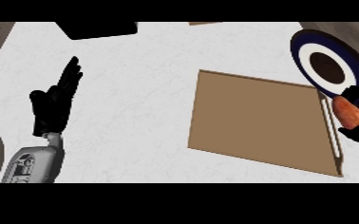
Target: Pick the sweet potato from the tray and place it in the plate
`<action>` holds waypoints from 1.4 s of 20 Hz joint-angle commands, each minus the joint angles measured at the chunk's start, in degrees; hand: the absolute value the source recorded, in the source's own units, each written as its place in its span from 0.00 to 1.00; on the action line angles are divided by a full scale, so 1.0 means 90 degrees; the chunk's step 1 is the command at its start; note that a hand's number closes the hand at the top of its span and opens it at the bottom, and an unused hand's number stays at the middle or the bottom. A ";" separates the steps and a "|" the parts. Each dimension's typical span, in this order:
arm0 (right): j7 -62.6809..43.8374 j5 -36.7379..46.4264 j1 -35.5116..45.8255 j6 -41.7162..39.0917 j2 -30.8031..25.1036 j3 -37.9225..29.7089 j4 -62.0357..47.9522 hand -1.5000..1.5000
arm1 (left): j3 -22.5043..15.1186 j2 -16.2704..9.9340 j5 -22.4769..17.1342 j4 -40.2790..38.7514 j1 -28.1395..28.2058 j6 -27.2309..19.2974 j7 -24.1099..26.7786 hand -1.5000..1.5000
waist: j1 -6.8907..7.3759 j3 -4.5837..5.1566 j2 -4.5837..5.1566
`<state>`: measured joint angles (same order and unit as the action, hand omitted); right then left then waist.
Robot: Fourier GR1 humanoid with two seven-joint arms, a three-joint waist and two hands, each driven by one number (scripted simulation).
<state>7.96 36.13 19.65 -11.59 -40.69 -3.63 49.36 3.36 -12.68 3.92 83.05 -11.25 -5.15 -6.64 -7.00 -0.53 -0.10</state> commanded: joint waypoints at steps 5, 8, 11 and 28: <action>0.2571 -0.1588 -0.0591 0.0715 -0.1555 -0.2452 -0.1110 1.00 | -0.0041 -0.0022 -0.0048 0.0119 0.0147 0.0129 0.0078 0.50 | 0.0278 -0.0018 -0.0001; 0.3709 -0.1922 -0.0727 0.0663 -0.1781 -0.2919 -0.1642 1.00 | -0.0286 0.0106 0.0112 0.0167 -0.0044 0.0102 0.0120 0.50 | 0.0489 -0.0010 0.0037; 0.4401 -0.2178 -0.0467 0.0266 -0.2100 -0.3202 -0.2116 1.00 | -0.0165 -0.0066 -0.0125 0.0039 -0.0146 0.0439 0.0081 0.50 | 0.0760 0.0011 0.0062; 0.3942 -0.1363 0.2005 -0.0393 -0.1346 -0.2122 -0.3561 1.00 | -0.0621 0.0422 0.0380 -0.0179 -0.0268 0.0193 0.0242 0.50 | 0.1002 0.0043 0.0068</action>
<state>45.08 22.14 33.36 -15.57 -55.33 -24.72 18.63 -0.57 -10.28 5.36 80.55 -15.67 -2.01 -5.08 2.01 -0.19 0.61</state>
